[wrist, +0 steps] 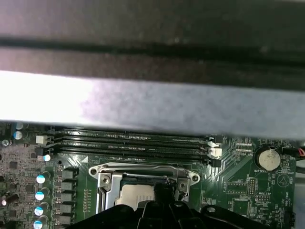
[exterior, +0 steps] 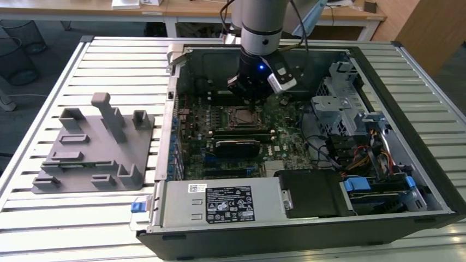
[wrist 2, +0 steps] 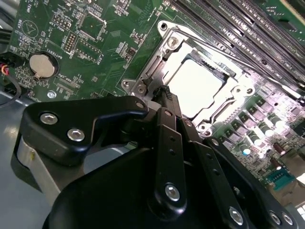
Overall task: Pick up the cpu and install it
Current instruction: 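Install the second cpu locking lever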
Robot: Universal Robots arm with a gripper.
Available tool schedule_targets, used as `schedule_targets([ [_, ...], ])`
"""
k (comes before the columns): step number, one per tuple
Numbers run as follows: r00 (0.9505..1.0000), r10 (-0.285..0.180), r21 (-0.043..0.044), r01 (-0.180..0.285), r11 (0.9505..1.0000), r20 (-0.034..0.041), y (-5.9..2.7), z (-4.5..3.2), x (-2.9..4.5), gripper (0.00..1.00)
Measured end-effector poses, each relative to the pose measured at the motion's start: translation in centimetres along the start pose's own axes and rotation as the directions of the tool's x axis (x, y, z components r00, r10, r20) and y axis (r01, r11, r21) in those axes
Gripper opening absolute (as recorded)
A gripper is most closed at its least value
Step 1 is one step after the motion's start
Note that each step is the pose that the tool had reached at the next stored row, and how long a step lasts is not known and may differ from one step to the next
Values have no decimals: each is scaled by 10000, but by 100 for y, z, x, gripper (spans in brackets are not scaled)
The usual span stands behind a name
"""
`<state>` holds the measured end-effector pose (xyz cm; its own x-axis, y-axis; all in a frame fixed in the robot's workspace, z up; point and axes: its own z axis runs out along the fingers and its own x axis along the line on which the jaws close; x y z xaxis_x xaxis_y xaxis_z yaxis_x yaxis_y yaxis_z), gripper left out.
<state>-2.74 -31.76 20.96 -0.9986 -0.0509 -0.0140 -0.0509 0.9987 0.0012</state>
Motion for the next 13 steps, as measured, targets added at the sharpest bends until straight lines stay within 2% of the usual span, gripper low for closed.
schedule_targets([
  [3, 10000, 0, 1, 0, 10000, -1, 0, -67, -1, 11],
  [8, 10000, 0, 0, 0, 10000, 0, 0, -222, -3, 11],
  [13, 10000, -2, -1, 2, 10000, 0, -10, -263, -4, 11],
])
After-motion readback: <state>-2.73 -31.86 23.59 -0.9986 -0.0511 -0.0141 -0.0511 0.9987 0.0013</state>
